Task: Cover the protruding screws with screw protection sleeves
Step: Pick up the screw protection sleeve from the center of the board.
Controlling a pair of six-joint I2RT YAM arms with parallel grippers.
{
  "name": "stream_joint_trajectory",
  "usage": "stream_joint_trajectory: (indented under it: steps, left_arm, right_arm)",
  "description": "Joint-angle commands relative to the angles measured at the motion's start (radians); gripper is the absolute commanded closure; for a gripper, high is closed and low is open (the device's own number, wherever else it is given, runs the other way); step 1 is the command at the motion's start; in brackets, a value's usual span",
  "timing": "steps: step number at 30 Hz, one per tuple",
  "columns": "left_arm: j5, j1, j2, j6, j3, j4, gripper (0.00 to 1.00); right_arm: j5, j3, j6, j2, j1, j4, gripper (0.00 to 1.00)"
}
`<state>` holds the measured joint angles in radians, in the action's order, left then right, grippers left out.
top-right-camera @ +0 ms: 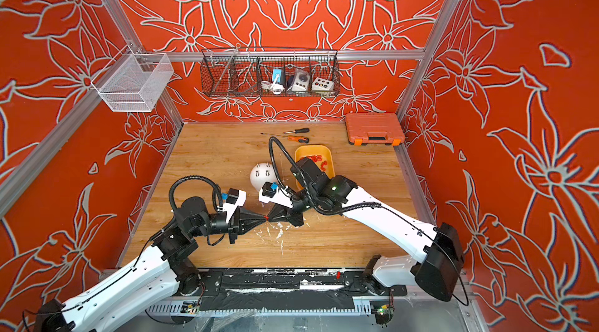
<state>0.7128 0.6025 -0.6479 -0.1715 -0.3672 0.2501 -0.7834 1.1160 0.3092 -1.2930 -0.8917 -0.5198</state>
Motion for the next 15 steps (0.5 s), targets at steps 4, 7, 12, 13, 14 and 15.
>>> stream_joint_trajectory:
  steps: [4, 7, 12, 13, 14, 15]
  left_arm:
    - [-0.179, -0.06, 0.019, -0.116, 0.018, 0.194, 1.0]
    - [-0.104, -0.159, -0.047, -0.205, 0.017, 0.353, 1.0]
    - [-0.07, -0.249, -0.163, -0.308, 0.032, 0.658, 1.0]
    - [-0.054, -0.253, -0.188, -0.315, 0.019, 0.695, 1.0]
    - [-0.033, -0.253, -0.209, -0.32, 0.005, 0.721, 1.0]
    - [-0.005, -0.253, -0.234, -0.324, -0.013, 0.745, 1.0]
  right_arm:
    - [0.076, -0.196, -0.251, 0.165, 0.096, 0.49, 0.61]
    - [0.07, -0.355, -0.451, 0.212, 0.159, 0.866, 0.58]
    - [0.136, -0.521, -0.765, 0.119, 0.218, 1.444, 0.55]
    - [0.136, -0.531, -0.845, 0.07, 0.236, 1.564, 0.54]
    - [0.112, -0.526, -0.925, 0.015, 0.252, 1.653, 0.53]
    - [0.072, -0.505, -1.02, -0.057, 0.27, 1.772, 0.53]
